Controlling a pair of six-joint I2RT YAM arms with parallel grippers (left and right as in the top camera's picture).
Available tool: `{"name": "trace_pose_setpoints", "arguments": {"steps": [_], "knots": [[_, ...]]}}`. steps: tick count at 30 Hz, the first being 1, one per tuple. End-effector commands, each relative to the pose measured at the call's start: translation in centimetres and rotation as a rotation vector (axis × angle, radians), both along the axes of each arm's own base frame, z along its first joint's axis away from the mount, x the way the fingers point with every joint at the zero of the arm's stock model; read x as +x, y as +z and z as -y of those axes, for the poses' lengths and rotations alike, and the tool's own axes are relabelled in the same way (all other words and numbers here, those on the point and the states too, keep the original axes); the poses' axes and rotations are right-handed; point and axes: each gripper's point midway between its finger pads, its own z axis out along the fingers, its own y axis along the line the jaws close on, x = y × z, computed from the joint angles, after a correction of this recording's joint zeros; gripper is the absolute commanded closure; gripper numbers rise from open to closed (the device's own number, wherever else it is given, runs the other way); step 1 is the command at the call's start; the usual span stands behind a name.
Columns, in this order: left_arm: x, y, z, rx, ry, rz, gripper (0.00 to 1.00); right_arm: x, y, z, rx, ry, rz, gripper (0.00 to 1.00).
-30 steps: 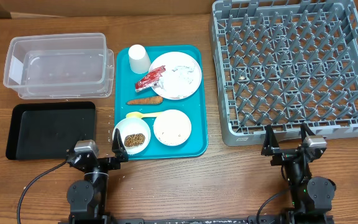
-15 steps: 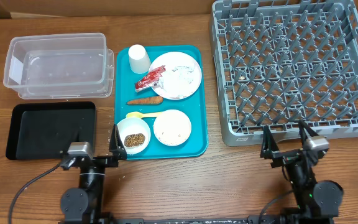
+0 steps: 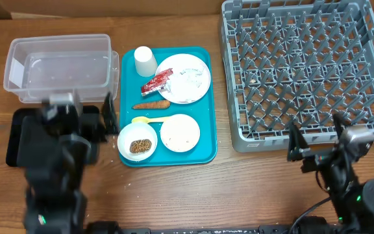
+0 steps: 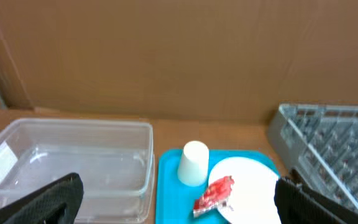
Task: Sort waste into correct bins and load items into the dishwasher
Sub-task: 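Move the left gripper to the plate and grasp the crumpled tissue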
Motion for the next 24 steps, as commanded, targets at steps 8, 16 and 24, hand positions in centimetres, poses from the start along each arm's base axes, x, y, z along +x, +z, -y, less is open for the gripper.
{"name": "trace_pose_setpoints", "arguments": {"steps": [8, 16, 24], "knots": [[7.0, 4.8, 0.3, 0.076, -0.058, -0.363, 0.0, 4.5, 3.0, 0.3, -0.029, -0.016, -0.328, 0.0], [10.4, -0.6, 2.4, 0.073, -0.131, -0.747, 0.0, 8.9, 1.8, -0.3, -0.014, 0.024, -0.735, 0.0], [15.4, -7.2, 4.0, 0.067, -0.2, -0.855, 0.0, 12.1, -2.6, -1.8, 0.076, 0.083, -0.916, 0.0]]}}
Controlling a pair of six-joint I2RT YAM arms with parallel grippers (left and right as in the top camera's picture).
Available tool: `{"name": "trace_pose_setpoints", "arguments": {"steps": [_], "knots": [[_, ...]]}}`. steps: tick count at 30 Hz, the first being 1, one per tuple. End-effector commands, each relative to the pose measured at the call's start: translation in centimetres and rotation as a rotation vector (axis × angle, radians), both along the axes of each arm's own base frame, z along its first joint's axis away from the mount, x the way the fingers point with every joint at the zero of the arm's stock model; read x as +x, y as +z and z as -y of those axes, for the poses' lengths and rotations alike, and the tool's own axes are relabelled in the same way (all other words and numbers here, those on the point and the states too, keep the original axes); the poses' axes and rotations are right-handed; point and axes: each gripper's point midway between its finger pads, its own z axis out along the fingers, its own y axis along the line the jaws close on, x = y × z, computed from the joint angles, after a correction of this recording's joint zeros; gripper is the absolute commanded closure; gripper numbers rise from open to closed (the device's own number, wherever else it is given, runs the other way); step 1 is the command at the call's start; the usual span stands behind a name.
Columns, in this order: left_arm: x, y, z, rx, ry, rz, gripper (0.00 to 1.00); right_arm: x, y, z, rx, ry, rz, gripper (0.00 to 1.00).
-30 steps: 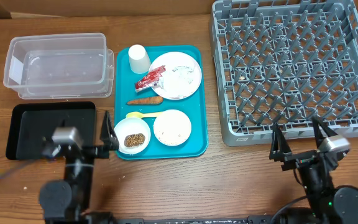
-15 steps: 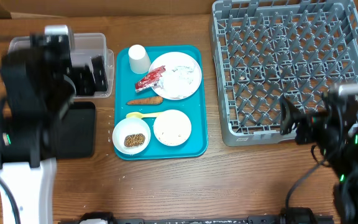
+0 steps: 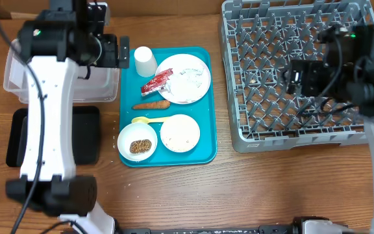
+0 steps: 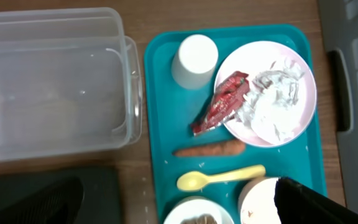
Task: Sort waste into correct bins and load items into the dishwasher
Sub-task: 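Move the left gripper to the plate and grasp the crumpled tissue, then carry the tissue with the left gripper and drop it in the clear bin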
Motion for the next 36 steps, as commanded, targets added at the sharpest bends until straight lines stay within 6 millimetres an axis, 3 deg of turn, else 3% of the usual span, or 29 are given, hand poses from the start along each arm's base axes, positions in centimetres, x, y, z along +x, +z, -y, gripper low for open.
{"name": "trace_pose_setpoints", "arguments": {"steps": [1, 6, 12, 15, 18, 23, 30, 36], "knots": [[2.2, -1.3, 2.3, -0.038, -0.097, 0.013, 0.0, 0.5, 0.0, -1.1, 0.055, 0.024, -0.019, 0.0], [3.7, -2.2, 5.1, -0.018, -0.145, 0.038, 0.0, 0.4, -0.7, -1.1, 0.054, 0.022, -0.049, 0.0], [3.2, -4.5, 8.3, 0.086, -0.223, -0.014, 0.0, 0.4, -0.7, -1.1, 0.054, 0.022, -0.05, 0.0], [3.0, -6.5, 9.5, 0.126, -0.246, -0.064, 0.05, 0.3, -0.8, -1.1, 0.054, 0.022, -0.055, 0.0], [2.9, -10.0, 10.8, 0.123, -0.271, -0.149, 0.09, 0.1, -0.9, -1.1, 0.054, 0.022, -0.063, 0.0], [3.5, -14.5, 11.8, 0.143, -0.317, -0.227, 0.09, 0.1, -0.9, -1.1, 0.055, 0.022, -0.063, 0.0], [3.9, -18.3, 14.4, 0.208, -0.489, -0.245, 0.07, 0.1, -0.9, -1.1, 0.055, 0.022, -0.064, 0.0], [5.3, -20.7, 15.6, 0.258, -0.509, -0.214, 0.02, 0.0, -1.0, -1.1, 0.055, 0.022, -0.069, 0.0]]}}
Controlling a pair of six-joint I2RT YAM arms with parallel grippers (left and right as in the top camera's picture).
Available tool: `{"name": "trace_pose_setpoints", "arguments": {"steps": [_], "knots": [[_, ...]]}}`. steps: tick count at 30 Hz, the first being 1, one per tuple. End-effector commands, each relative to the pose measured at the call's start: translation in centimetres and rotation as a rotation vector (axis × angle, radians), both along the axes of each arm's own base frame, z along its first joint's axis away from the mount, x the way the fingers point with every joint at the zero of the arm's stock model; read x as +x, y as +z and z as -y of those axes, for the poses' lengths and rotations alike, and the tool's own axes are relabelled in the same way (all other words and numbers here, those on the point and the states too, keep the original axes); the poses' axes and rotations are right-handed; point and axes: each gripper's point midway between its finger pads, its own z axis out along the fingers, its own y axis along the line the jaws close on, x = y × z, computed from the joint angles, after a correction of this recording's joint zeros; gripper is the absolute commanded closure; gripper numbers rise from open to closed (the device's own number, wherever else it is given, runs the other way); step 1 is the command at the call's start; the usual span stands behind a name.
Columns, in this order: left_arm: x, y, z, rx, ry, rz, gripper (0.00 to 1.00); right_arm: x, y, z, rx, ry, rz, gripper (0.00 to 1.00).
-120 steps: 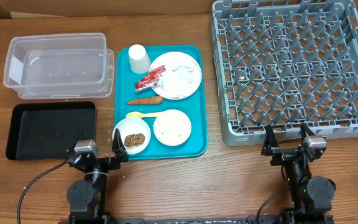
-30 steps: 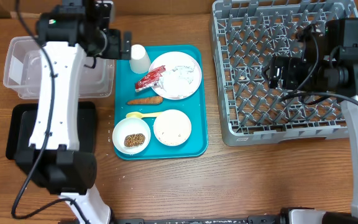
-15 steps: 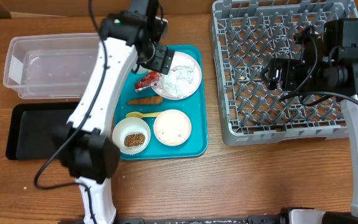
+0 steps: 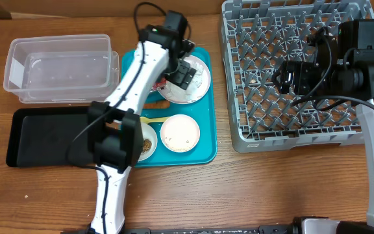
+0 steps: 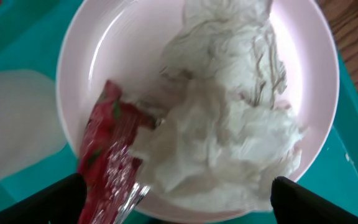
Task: Sort waste into correct bins and load items into the dishwasher
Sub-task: 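Carry the tissue with the left gripper and drop it in the clear bin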
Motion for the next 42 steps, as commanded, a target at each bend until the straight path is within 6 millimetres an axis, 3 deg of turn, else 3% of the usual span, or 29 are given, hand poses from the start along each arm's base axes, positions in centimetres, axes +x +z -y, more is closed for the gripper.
{"name": "trace_pose_setpoints", "arguments": {"steps": [1, 5, 11, 12, 13, 16, 17, 22, 26, 30, 35, 39, 40, 42], "knots": [[1.0, -1.6, 0.4, 0.038, -0.045, 0.019, 0.01, 0.0, 1.2, -0.3, 0.011, 0.003, 0.031, 0.0], [1.9, -3.4, 0.7, 0.034, -0.043, 0.029, 0.0, -0.1, 1.1, -0.3, 0.011, 0.003, 0.023, 0.0], [1.5, -5.9, 0.7, 0.048, -0.045, -0.02, 0.0, -0.2, 1.0, -0.3, 0.008, 0.002, 0.02, 0.0], [1.1, -6.4, 1.0, 0.045, -0.052, -0.036, 0.14, -0.2, 1.0, -0.3, 0.008, 0.002, 0.02, 0.0], [0.9, -6.5, 1.1, 0.045, -0.056, -0.044, 0.48, -0.2, 1.0, -0.3, 0.008, 0.002, 0.019, 0.0], [0.3, -6.7, 1.5, 0.05, -0.066, -0.059, 0.89, -0.2, 1.0, -0.3, 0.008, 0.002, 0.019, 0.0], [0.3, -6.7, 1.6, 0.051, -0.069, -0.061, 0.96, -0.2, 1.0, -0.3, 0.008, 0.002, 0.019, 0.0], [0.3, -6.0, 1.7, 0.04, -0.025, -0.054, 0.96, -0.2, 1.0, -0.3, 0.009, 0.002, 0.018, 0.0], [1.0, -2.0, 2.1, -0.016, 0.108, -0.013, 0.96, -0.2, 1.0, -0.3, 0.009, 0.002, 0.018, 0.0], [1.8, 3.8, 2.4, -0.07, 0.156, 0.046, 0.96, -0.2, 1.0, -0.3, 0.009, 0.002, 0.016, 0.0], [1.4, 11.7, 0.6, -0.118, 0.214, 0.121, 0.96, -0.3, 1.0, -0.3, 0.009, 0.002, 0.015, 0.0], [0.5, 16.0, -3.3, -0.12, 0.297, 0.167, 0.96, -0.3, 1.0, -0.3, 0.009, 0.002, 0.015, 0.0], [0.9, 17.4, -6.7, -0.107, 0.388, 0.206, 0.96, -0.3, 1.0, -0.3, 0.009, 0.002, 0.015, 0.0], [1.4, 18.2, -10.3, -0.119, 0.495, 0.226, 0.96, -0.3, 1.0, -0.3, 0.009, 0.002, 0.015, 0.0]]}}
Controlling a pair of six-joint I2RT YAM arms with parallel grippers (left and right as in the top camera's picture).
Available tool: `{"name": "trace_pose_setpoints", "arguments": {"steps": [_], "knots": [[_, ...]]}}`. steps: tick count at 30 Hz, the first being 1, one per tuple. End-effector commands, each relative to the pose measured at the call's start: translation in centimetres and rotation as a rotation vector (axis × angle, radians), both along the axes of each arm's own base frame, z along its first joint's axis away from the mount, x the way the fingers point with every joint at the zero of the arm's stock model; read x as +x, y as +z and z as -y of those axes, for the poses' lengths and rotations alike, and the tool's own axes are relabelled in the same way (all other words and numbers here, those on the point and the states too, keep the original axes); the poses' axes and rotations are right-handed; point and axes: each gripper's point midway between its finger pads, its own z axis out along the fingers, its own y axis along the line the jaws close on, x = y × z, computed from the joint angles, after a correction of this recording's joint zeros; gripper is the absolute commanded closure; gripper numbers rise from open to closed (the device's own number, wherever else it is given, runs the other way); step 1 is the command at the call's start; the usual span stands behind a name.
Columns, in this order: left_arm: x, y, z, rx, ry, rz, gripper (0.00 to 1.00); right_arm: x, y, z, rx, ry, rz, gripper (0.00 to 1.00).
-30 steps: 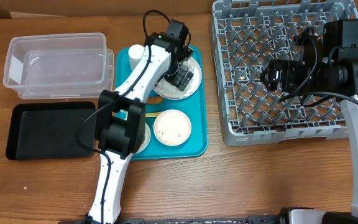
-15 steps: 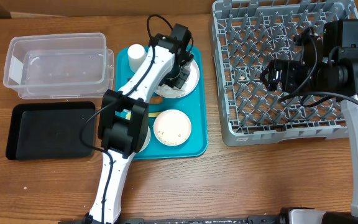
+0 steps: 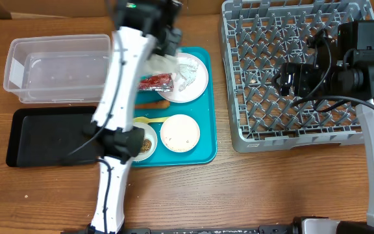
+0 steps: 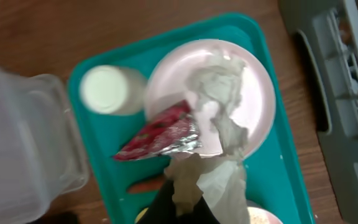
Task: Sort waste into correct bins and load items into the dishwasher
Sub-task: 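Carry the tissue with the left gripper and drop it in the clear bin, then reach the left gripper back to the plate and grasp the red wrapper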
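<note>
My left gripper [image 4: 188, 200] is shut on a crumpled white napkin [image 4: 213, 177], which hangs above the teal tray [image 3: 203, 140]. More of the napkin [image 4: 219, 84] still lies on the pink plate [image 4: 253, 106] below. A red wrapper [image 4: 160, 137] rests on the plate's left edge, next to a white cup [image 4: 107, 90]. An orange carrot piece [image 3: 151, 104], a yellow spoon [image 3: 149, 119], a bowl of food scraps [image 3: 141, 144] and a small white dish [image 3: 179, 133] share the tray. Over the grey dish rack [image 3: 258, 39], my right gripper [image 3: 289, 78] hangs open and holds nothing.
A clear plastic bin [image 3: 57, 68] stands left of the tray, with a black bin [image 3: 44, 136] in front of it. The rack fills the right side of the wooden table. My left arm crosses the tray's left part in the overhead view.
My left gripper was open low over the plate's napkin. It is now shut on the napkin and higher above the tray. The right arm has not moved.
Both arms rested low near the table's front edge. Then the left stood high over the clear bin and tray, the right over the rack. The left gripper was then down at the plate, open, and now holds the napkin lifted.
</note>
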Motion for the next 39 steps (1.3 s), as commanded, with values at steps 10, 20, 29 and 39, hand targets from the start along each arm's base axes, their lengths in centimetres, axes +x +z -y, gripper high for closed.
{"name": "trace_pose_setpoints", "arguments": {"steps": [10, 20, 29, 39], "knots": [[0.6, -0.4, -26.2, -0.057, 0.74, -0.007, 0.84, 0.2, 1.2, -0.3, 0.011, -0.001, 0.035, 0.0], [3.7, -1.4, -26.8, -0.17, 0.686, 0.055, 0.0, 0.1, 1.1, -0.3, 0.01, -0.001, 0.03, 0.0], [3.6, 2.3, -13.8, -0.276, 0.202, 0.072, 0.0, 0.0, 1.1, -0.3, 0.01, -0.001, 0.024, 0.0], [2.4, -4.6, -3.5, 0.02, -0.09, -0.068, 0.0, -0.1, 1.0, -0.3, 0.01, -0.001, 0.021, 0.0]]}}
